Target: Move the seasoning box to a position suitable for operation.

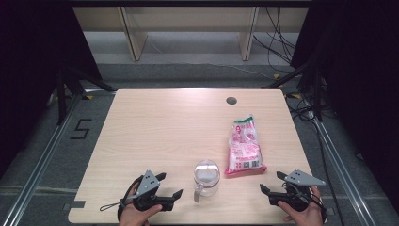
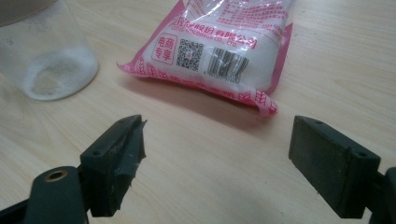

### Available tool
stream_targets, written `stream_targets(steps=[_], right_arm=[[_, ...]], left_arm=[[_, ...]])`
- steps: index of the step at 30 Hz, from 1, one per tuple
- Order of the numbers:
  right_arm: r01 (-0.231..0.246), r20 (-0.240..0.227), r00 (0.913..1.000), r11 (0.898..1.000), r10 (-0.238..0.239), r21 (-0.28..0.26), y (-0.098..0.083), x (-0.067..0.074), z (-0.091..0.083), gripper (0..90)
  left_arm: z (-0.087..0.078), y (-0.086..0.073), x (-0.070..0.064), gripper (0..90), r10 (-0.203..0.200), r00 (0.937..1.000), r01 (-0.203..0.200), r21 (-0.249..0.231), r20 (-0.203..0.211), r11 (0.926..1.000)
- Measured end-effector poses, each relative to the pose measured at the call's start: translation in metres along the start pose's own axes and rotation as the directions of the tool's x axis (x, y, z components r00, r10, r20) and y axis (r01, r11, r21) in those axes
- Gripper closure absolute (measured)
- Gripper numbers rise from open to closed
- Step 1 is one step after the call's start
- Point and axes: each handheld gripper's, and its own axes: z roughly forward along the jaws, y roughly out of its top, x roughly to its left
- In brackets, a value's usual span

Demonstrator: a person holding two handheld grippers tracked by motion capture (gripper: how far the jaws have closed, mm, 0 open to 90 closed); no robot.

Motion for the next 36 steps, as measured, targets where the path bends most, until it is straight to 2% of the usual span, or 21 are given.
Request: stream_targets(steps=[7,10,11,12,14,15,17,19,20,21,22,23,25,26,27,28,30,31,32,34,36], right_arm=[[0.007,-0.003,1.0,1.0,-0.007,-0.003,0.0,0.001,0.001,17.1],[-0.02,-0.002,0.9998,1.0,0.02,0.013,0.0,0.004,-0.001,16.5],[0.013,-0.009,0.9999,1.0,-0.013,0.002,0.0,0.001,0.0,16.5],[0.012,-0.011,0.9999,1.0,-0.012,0.004,0.0,0.001,0.0,16.4],[0.014,-0.011,0.9998,1.0,-0.014,0.0,0.0,0.001,0.001,16.4],[0.015,-0.011,0.9998,1.0,-0.015,0.002,0.0,0.001,0.001,16.4],[0.015,-0.008,0.9999,1.0,-0.015,0.001,0.0,0.001,0.001,16.4],[0.025,-0.008,0.9997,1.0,-0.025,0.0,0.0,0.001,0.001,16.4],[-0.014,0.002,0.9999,1.0,0.014,0.011,0.0,0.004,0.0,16.5],[-0.007,0.003,1.0,1.0,0.007,0.011,-0.001,0.004,0.0,16.4],[0.0,0.005,1.0,1.0,0.0,0.01,-0.001,0.004,0.001,16.4],[-0.001,0.004,1.0,1.0,0.001,0.01,0.0,0.004,0.001,16.4],[-0.004,-0.006,1.0,1.0,0.004,0.016,-0.001,0.005,0.001,16.4],[0.026,-0.011,0.9996,1.0,-0.025,0.012,0.0,0.003,0.001,16.4],[0.027,-0.01,0.9996,1.0,-0.027,0.008,0.0,0.003,0.002,16.5],[0.026,-0.01,0.9996,1.0,-0.026,0.009,0.0,0.003,0.002,16.5],[0.006,-0.009,0.9999,1.0,-0.006,0.031,0.0,0.006,0.001,16.5],[0.034,-0.007,0.9994,0.999,-0.034,0.013,0.0,0.004,0.002,16.4],[0.033,-0.015,0.9994,0.999,-0.032,0.015,0.0,0.004,0.002,16.5],[0.043,-0.017,0.9989,0.999,-0.043,0.015,0.0,0.003,0.003,16.4],[0.007,-0.011,0.9999,0.999,-0.007,0.032,0.0,0.005,0.001,16.5]], left_arm=[[-0.002,0.001,-0.002,14.8,0.017,0.9999,-0.017,-0.015,0.001,0.9998],[0.0,0.0,-0.005,15.4,0.013,0.999,-0.012,-0.025,0.042,0.9996],[0.0,0.0,-0.005,16.0,0.013,0.999,-0.012,-0.025,0.042,0.9996],[-0.001,0.001,-0.008,17.4,0.021,0.9984,-0.02,-0.023,0.052,0.9995],[0.0,0.003,-0.014,23.6,0.051,0.9926,-0.051,-0.007,0.11,0.9987],[0.001,0.003,-0.017,23.2,0.049,0.9915,-0.048,-0.019,0.12,0.9987],[0.001,0.004,-0.021,25.0,0.084,0.9883,-0.083,-0.015,0.128,0.9965],[0.003,0.004,-0.024,27.4,0.09,0.9844,-0.089,-0.013,0.152,0.996],[0.005,0.003,-0.026,30.1,0.081,0.98,-0.076,-0.035,0.182,0.9965],[0.006,0.003,-0.027,33.6,0.082,0.9758,-0.077,-0.034,0.203,0.9965],[0.007,0.002,-0.029,35.6,0.077,0.976,-0.07,-0.039,0.204,0.9968],[0.008,0.002,-0.031,36.8,0.098,0.9755,-0.094,-0.029,0.197,0.9952],[0.01,0.001,-0.036,42.2,0.102,0.9708,-0.1,-0.024,0.217,0.9947],[0.012,0.001,-0.039,43.4,0.105,0.9679,-0.102,-0.027,0.229,0.9945],[0.013,0.001,-0.039,45.2,0.123,0.9655,-0.121,-0.025,0.229,0.9924],[0.015,0.002,-0.044,47.3,0.106,0.9672,-0.101,-0.035,0.231,0.9943],[0.018,0.002,-0.045,51.6,0.107,0.966,-0.103,-0.027,0.235,0.9943],[0.022,0.003,-0.047,53.0,0.109,0.9651,-0.105,-0.032,0.238,0.994],[0.024,0.004,-0.049,54.8,0.116,0.9655,-0.112,-0.031,0.233,0.9932],[0.03,0.006,-0.053,60.4,0.14,0.9581,-0.136,-0.033,0.25,0.9902],[0.033,0.007,-0.053,65.7,0.155,0.9596,-0.151,-0.033,0.235,0.9879]])
